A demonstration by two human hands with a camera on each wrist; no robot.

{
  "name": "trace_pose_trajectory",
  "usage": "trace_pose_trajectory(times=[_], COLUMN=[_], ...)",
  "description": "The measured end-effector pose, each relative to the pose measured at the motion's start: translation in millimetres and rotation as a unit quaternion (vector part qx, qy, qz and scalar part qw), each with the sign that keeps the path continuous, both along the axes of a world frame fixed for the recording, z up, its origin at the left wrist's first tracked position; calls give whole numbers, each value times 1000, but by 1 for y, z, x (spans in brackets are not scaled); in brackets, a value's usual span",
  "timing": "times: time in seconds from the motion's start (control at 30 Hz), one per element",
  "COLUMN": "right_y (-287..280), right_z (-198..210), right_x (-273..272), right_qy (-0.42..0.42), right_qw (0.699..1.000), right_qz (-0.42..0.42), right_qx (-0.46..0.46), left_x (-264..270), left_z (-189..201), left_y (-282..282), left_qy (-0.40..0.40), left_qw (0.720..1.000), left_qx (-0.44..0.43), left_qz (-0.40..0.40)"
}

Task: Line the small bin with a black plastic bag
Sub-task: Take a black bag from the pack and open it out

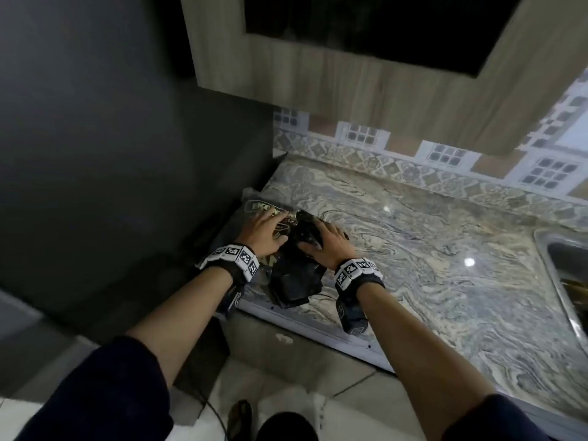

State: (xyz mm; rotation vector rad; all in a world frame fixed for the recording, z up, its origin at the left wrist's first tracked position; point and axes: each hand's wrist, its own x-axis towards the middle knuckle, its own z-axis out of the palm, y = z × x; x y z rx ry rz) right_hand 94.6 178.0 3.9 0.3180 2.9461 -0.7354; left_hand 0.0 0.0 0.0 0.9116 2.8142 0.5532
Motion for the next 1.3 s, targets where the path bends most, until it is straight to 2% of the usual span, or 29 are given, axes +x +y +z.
trace_pose_trajectory(times=[0.17,0.3,0.5,0.6,0.77,1.0,1.07,1.17,1.23,1.3], right_y=[7,10,8,3,-1,18,30,46,56,68], right_z=[-28,-56,-86,-95,-87,-60,-46,-18,4,25], right_x=[-50,-87,-110,-115,-113,-84,-71,-46,-27,-5], right_qy=[-30,-42,-114,-84,18,40,54,79,98,121], right_qw=[999,999,992,993,996,991,990,990,988,985], right_qz=[-12,-22,-25,-30,-80,-126,-128,-112,-102,-101], right_qx=[6,7,45,71,19,-25,-37,-45,-54,-69], left_x=[-51,-94,-120,-121,-120,-110,-99,-70,-45,-18], left_z=[-17,-38,-77,-95,-100,-72,-55,-23,-2,17], left_y=[16,23,30,28,26,27,34,58,76,91], left_qy=[-37,-87,-24,4,12,-22,-29,-81,-98,-77], left_qw=[994,985,966,963,971,985,988,988,988,992], left_qx=[-90,-122,-215,-227,-197,-145,-116,-17,30,50], left_qz=[-40,-86,-139,-143,-133,-92,-96,-132,-114,-82])
